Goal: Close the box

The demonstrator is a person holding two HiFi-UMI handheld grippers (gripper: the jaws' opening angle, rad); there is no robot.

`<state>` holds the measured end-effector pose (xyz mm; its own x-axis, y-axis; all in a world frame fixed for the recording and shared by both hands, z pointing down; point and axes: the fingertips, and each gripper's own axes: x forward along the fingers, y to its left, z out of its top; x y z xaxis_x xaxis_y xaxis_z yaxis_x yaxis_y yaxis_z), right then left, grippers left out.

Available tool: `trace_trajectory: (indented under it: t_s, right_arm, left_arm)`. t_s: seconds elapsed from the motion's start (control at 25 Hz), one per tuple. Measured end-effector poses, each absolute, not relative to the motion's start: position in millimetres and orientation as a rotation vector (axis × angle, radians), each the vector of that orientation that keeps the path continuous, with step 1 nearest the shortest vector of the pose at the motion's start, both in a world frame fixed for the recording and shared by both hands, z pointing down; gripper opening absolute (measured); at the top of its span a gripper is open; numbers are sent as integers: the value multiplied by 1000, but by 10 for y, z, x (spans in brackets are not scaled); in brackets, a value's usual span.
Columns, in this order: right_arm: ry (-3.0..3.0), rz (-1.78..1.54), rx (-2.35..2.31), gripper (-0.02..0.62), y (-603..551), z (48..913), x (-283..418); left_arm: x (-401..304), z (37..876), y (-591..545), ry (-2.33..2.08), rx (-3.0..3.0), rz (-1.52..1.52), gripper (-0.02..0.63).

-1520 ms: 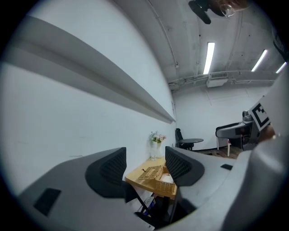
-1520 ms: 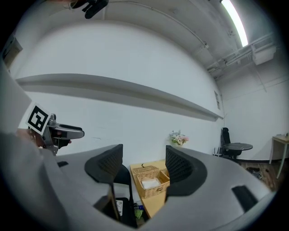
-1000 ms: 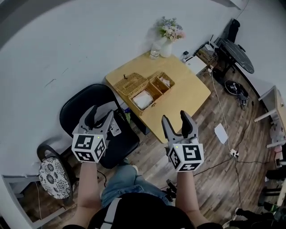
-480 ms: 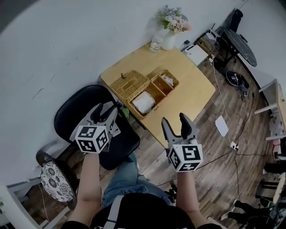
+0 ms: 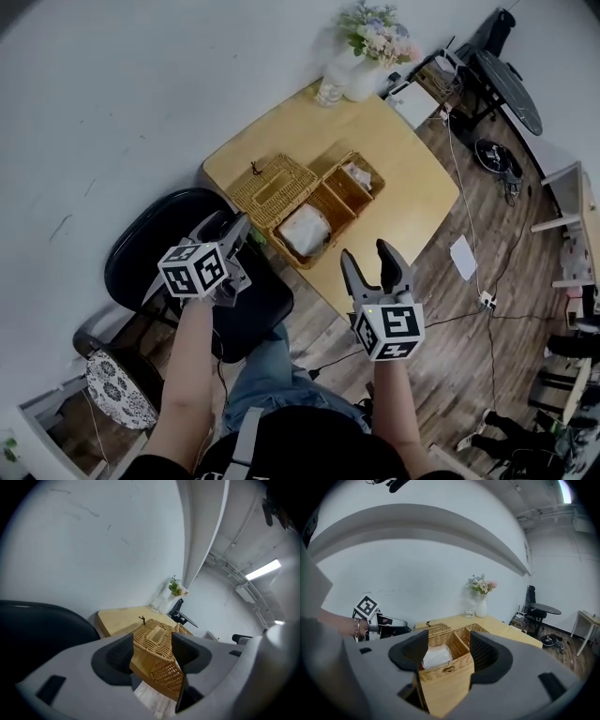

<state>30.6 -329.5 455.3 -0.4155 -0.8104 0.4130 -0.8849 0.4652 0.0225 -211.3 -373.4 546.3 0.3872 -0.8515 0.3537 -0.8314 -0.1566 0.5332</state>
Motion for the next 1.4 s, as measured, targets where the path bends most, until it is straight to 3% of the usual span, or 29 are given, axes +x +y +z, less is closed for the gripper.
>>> trace_trajectory:
  t_s: [0.68,0.96,1.4]
  right_arm:
    - [-2286,267,1344,225,-3645,4830,295]
    - [-2280,259,1344,215,-3685,4820,264]
    - [-2331,202,1330,202,-3559,4614,292]
  left_arm:
    - [-2209,6082,-4286,-1080,1545,-507,252]
    - [-2304,6041,-4319,-1126,1556,-523,117]
    - [-2325,5539,-4285,-1318,1751,-446,83]
